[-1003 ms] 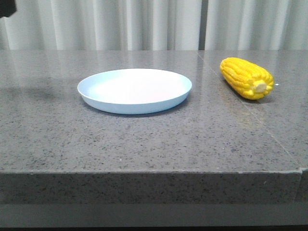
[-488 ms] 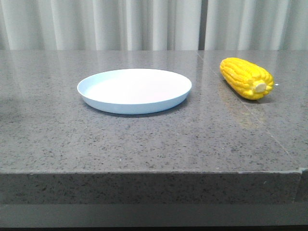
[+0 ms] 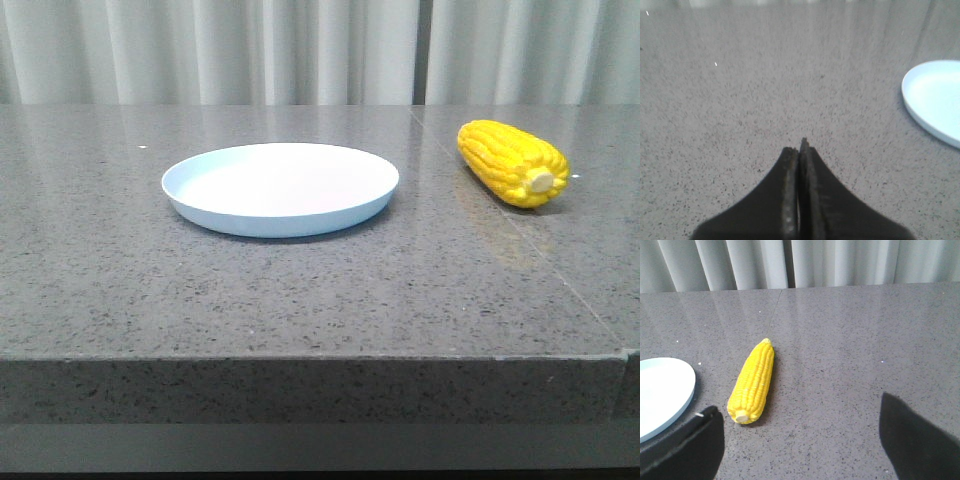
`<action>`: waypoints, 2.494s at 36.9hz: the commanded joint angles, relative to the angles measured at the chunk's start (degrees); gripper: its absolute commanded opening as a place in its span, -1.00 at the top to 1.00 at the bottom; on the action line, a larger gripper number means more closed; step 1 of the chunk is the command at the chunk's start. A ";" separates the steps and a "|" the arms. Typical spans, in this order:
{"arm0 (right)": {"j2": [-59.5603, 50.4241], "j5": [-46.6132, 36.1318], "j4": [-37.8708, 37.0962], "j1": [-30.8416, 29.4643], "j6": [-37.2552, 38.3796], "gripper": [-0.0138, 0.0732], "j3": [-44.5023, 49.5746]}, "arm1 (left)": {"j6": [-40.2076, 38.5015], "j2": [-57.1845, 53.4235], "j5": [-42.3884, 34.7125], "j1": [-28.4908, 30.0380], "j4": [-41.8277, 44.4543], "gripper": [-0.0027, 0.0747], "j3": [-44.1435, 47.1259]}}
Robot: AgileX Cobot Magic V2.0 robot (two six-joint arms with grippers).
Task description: Place corn on plate with both arms
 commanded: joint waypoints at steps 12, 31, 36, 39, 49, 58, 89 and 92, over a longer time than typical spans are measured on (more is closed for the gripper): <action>1.11 -4.78 0.11 -0.38 -0.53 -0.81 -2.14 | -0.58 -12.91 -6.38 0.10 3.04 0.98 1.51; 32.89 -1.60 10.14 1.88 -0.53 -0.81 -18.58 | -0.58 -13.02 -6.38 0.10 3.04 0.98 1.51; 40.90 0.92 10.14 6.20 -0.53 -0.81 -24.05 | -0.58 -13.02 -6.38 0.10 3.04 0.98 1.51; 46.40 2.18 10.14 8.31 -0.53 -0.81 -27.95 | -0.58 -13.02 -6.38 0.10 3.04 0.98 1.51; 63.30 3.07 10.08 9.42 -0.53 -0.81 -38.03 | -0.58 -13.02 -6.38 0.10 3.04 0.98 1.51; 69.80 4.62 10.08 9.42 -0.53 -0.78 -40.03 | -0.58 -13.02 -6.38 0.10 3.04 0.98 1.51; 72.08 19.67 -10.20 33.11 29.72 0.42 -60.65 | -0.58 -13.02 -6.38 0.10 3.04 0.98 1.51; 75.19 18.40 -10.76 35.82 32.32 0.42 -62.70 | -0.58 -13.02 -6.38 0.10 3.04 0.98 1.51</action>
